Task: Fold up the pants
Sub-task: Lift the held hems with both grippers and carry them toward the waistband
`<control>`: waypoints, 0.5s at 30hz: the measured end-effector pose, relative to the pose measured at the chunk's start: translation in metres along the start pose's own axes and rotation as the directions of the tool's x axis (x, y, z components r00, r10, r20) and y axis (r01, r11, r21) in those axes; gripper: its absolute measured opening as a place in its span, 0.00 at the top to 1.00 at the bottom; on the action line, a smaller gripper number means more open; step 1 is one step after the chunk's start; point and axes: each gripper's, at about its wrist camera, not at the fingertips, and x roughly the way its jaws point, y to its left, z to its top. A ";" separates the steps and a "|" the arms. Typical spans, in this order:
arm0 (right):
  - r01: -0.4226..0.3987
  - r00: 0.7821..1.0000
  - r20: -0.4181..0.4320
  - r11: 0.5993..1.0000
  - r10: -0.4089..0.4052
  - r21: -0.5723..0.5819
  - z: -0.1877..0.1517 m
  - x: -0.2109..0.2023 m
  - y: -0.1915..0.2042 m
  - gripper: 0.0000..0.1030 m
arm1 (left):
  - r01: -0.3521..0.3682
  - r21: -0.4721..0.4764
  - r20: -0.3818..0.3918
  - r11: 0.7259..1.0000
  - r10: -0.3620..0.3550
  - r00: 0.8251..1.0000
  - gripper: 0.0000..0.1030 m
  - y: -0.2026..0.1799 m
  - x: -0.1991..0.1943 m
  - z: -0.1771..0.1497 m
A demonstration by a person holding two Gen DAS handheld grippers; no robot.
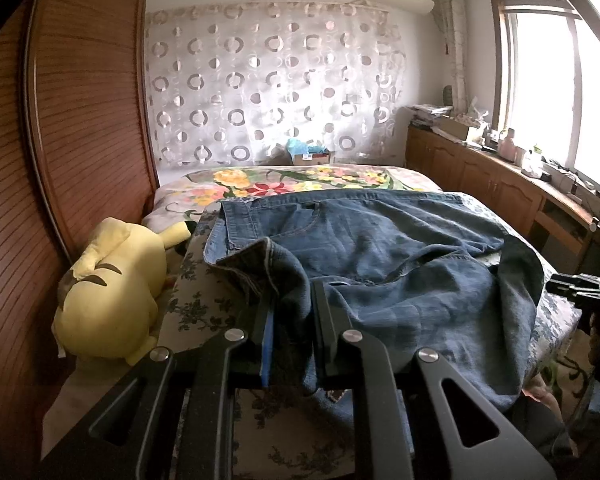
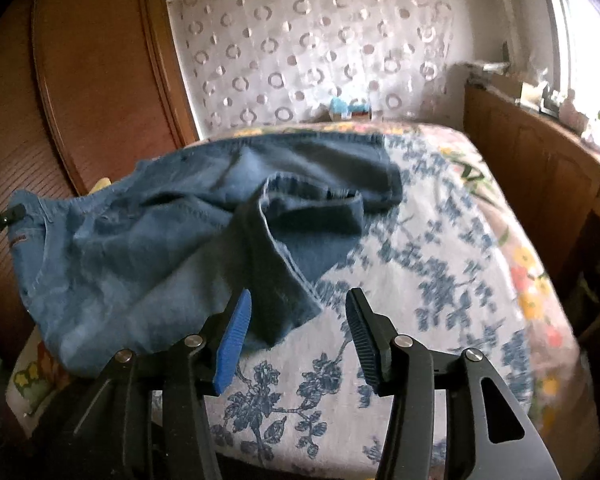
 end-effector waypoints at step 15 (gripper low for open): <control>-0.158 0.987 0.008 0.985 0.158 0.064 0.029 0.012 -0.019 0.94 | -0.032 -0.014 0.048 0.999 0.033 0.998 0.87 0.005 -0.007 0.018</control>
